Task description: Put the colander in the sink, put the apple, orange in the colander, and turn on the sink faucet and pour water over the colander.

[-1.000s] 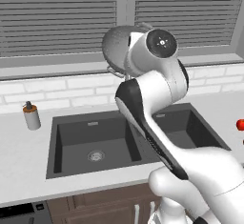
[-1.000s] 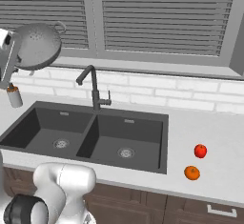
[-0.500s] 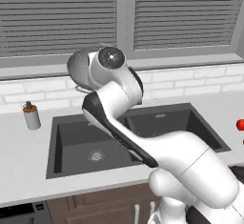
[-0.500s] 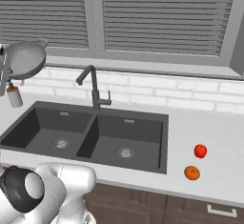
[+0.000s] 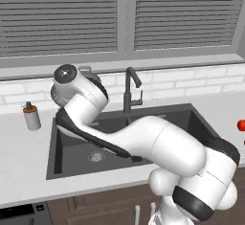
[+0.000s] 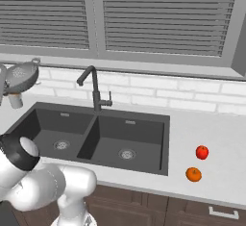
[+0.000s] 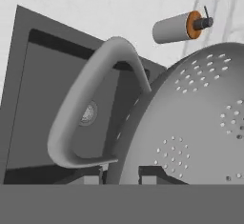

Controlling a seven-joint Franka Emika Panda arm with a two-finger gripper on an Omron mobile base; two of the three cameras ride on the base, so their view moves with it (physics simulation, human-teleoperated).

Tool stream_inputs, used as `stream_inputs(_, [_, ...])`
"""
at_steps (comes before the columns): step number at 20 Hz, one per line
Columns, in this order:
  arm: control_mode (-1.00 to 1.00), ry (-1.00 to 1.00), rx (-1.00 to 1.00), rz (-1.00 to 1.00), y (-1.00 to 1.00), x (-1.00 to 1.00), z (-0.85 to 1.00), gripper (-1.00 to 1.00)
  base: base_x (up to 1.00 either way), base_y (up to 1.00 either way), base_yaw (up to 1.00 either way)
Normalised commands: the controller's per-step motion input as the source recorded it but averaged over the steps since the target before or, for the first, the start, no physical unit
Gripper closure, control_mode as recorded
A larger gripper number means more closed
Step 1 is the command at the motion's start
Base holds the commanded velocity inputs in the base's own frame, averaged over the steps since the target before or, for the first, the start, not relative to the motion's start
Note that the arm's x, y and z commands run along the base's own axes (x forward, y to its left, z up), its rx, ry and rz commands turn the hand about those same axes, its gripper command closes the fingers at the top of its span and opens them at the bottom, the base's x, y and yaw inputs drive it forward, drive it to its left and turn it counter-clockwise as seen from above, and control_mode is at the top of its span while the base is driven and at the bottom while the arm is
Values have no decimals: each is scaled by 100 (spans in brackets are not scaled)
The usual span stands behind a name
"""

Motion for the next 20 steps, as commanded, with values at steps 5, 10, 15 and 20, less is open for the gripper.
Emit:
stream_inputs(5, [-100,17,-16,0,18,44,-92,100,0,0,0])
stream_inputs(10, [-100,11,-7,-2,1,32,-81,100,0,0,0])
stream_inputs(15, [-100,4,-3,-5,-6,16,-73,100,0,0,0])
stream_inputs(20, [-100,0,-1,-7,-25,10,-66,100,0,0,0])
